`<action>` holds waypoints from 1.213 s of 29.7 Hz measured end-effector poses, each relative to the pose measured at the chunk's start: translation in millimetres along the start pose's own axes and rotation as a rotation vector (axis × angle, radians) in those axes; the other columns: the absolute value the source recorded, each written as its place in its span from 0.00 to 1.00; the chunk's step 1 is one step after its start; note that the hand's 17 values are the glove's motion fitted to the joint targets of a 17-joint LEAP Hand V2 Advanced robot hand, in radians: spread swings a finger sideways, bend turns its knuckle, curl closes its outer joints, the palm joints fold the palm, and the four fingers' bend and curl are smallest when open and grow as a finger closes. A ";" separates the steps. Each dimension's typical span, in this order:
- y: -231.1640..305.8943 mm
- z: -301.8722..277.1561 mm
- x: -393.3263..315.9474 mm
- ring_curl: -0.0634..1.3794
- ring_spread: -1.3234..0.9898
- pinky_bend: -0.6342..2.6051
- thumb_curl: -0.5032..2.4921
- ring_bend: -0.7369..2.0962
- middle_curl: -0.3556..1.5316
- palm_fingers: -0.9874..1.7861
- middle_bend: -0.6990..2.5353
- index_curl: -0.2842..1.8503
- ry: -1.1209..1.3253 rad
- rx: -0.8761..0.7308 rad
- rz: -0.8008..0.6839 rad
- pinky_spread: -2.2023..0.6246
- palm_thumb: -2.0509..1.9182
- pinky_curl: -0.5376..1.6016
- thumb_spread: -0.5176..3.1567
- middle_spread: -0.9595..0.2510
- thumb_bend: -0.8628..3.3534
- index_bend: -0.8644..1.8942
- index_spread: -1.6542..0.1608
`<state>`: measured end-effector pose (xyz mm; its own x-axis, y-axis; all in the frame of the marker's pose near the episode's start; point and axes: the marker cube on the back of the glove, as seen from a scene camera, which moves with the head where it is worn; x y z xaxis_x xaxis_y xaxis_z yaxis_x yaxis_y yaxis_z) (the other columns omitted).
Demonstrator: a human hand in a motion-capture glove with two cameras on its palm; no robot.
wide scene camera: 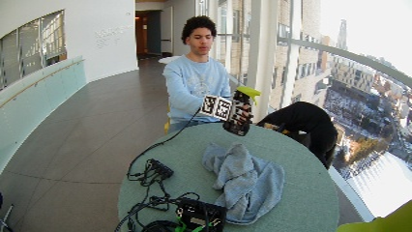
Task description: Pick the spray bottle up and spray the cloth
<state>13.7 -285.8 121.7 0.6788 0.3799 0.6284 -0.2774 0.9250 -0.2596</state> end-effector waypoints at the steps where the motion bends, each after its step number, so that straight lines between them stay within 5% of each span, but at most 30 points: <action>1: -1.4 9.8 -1.0 0.30 0.55 0.25 0.34 0.39 0.43 0.77 0.31 0.35 -0.006 -0.007 -0.010 0.81 0.73 0.42 0.40 0.73 0.20 0.38 0.79; 19: -26.4 126.3 -12.5 0.30 0.54 0.25 0.30 0.38 0.43 0.76 0.31 0.36 -0.110 -0.066 -0.092 0.80 0.68 0.41 0.41 0.72 0.19 0.38 0.78; 36: -25.3 132.5 -3.2 0.30 0.54 0.25 0.28 0.38 0.43 0.73 0.30 0.34 -0.135 -0.098 -0.116 0.81 0.66 0.40 0.40 0.70 0.20 0.35 0.77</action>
<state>-71.5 -310.2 223.5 0.6033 0.2740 0.7490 -0.1309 0.9604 -0.2460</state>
